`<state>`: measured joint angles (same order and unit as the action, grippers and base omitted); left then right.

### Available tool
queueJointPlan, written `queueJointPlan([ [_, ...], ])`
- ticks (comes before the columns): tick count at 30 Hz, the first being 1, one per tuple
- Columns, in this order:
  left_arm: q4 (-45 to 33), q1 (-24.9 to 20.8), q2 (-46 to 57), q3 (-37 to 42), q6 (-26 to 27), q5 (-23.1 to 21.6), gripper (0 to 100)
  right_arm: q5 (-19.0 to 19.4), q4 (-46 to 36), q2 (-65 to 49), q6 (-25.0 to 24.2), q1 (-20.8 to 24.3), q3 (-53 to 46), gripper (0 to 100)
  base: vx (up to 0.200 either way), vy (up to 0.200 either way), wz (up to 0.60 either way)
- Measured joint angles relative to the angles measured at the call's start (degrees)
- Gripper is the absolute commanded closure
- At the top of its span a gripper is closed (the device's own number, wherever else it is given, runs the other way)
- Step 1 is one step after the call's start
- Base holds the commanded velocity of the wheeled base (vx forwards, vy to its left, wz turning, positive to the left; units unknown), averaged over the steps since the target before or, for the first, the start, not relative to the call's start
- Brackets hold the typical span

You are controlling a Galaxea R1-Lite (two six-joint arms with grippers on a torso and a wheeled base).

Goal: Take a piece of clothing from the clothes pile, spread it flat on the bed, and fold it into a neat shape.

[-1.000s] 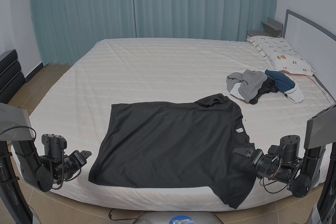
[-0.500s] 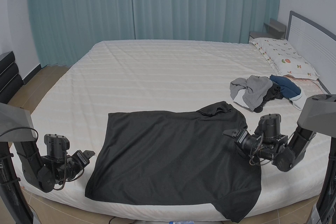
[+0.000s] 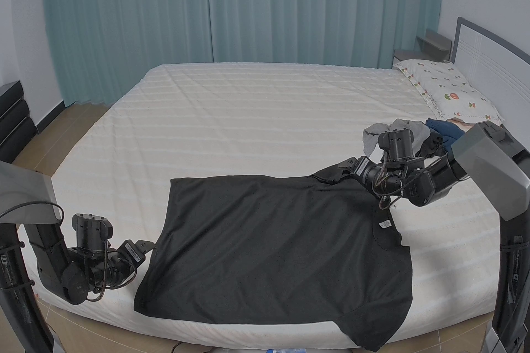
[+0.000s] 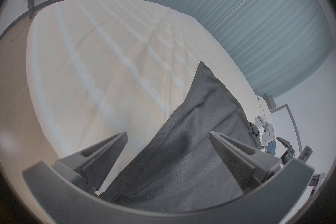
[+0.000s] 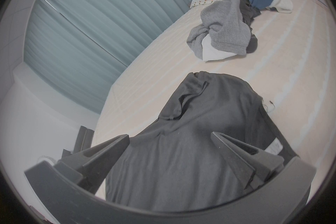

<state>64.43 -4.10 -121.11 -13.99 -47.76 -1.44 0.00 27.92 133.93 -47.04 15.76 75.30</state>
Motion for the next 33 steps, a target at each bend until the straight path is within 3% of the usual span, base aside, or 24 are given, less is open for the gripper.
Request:
queueJointPlan([
  [13, 0.1, 0.0, -2.8, -0.5, -0.4, -0.7, 0, -2.5, -15.3, 13.6, 2.5, -1.6, 26.3, 0, 0.0, 0.0, 0.0],
  [26, 0.1, 0.0, -4.4, -0.6, -0.4, -0.7, 0, -4.3, -17.6, 22.8, 2.4, -2.0, 38.5, 0, 0.0, 0.0, 0.0],
  [27, 0.1, 0.0, -4.4, -0.6, -0.4, -0.7, 0, -4.3, -17.3, 23.3, 2.4, -2.0, 38.7, 100, 0.0, 0.0, 0.0],
  [33, 0.1, 0.0, -4.7, -0.6, -0.4, -0.7, 0, -4.5, -12.8, 25.1, 2.4, -2.0, 39.2, 100, 0.0, 0.0, 0.0],
])
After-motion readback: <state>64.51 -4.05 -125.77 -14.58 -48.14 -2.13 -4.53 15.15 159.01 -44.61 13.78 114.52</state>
